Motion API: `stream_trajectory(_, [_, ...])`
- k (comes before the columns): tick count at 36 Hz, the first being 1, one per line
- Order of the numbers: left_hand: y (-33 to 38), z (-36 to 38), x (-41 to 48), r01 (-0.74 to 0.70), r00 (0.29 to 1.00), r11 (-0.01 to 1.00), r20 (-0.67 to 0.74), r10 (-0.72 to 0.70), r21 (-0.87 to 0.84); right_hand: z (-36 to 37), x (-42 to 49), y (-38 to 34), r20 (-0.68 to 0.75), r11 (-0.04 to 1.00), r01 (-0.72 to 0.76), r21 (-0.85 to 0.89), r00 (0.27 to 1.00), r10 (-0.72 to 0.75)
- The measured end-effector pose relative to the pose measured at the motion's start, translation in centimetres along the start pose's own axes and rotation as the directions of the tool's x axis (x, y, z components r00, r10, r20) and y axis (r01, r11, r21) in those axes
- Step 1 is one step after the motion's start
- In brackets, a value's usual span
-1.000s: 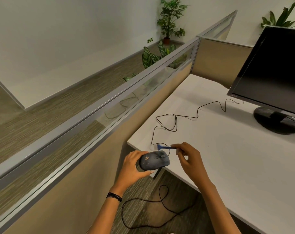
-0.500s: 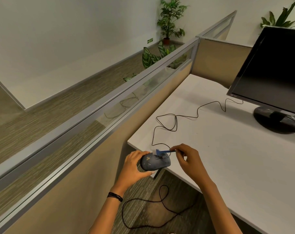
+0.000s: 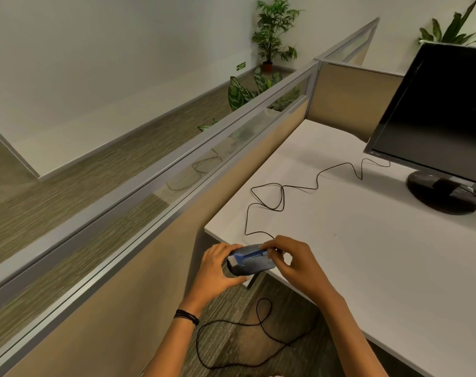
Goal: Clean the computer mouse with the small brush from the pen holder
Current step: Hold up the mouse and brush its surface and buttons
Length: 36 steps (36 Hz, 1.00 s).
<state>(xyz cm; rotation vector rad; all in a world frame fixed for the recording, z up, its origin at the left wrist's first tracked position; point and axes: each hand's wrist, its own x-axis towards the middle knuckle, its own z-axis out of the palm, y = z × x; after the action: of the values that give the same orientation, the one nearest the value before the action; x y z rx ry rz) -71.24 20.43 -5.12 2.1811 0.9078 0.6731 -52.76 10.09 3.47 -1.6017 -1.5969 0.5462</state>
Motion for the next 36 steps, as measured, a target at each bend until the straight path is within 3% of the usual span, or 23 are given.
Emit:
stream_trajectory(10, [0.0,0.1,-0.1,0.003,1.000,1.000,-0.006,-0.003,0.007,0.0,-0.1,-0.5,0.016,0.996,-0.038,-0.084,0.999,0.040])
stream_trajectory(17, [0.2,0.2,-0.2,0.008,1.000,1.000,-0.005,-0.008,0.010,-0.5,-0.2,-0.5,-0.135,0.999,-0.034,-0.040,0.990,0.028])
stream_trajectory(20, [0.2,0.3,-0.2,0.011,1.000,1.000,0.004,-0.011,0.001,-0.4,-0.3,-0.8,-0.078,0.999,-0.026,0.020,0.997,0.027])
stream_trajectory(24, [0.3,0.4,-0.1,0.006,1.000,1.000,-0.001,-0.006,0.006,0.1,-0.3,-0.6,0.041,0.996,-0.077,-0.033,0.996,0.078])
stream_trajectory(31, [0.4,0.3,-0.3,-0.002,1.000,1.000,-0.001,0.002,0.023,-0.6,-0.7,-0.1,-0.173,0.984,-0.165,-0.074,0.973,0.150])
stream_trajectory(36, [0.3,0.4,-0.3,0.017,1.000,1.000,0.009,-0.017,0.016,-1.0,-0.7,-0.3,-0.145,0.995,-0.103,-0.008,0.984,0.101])
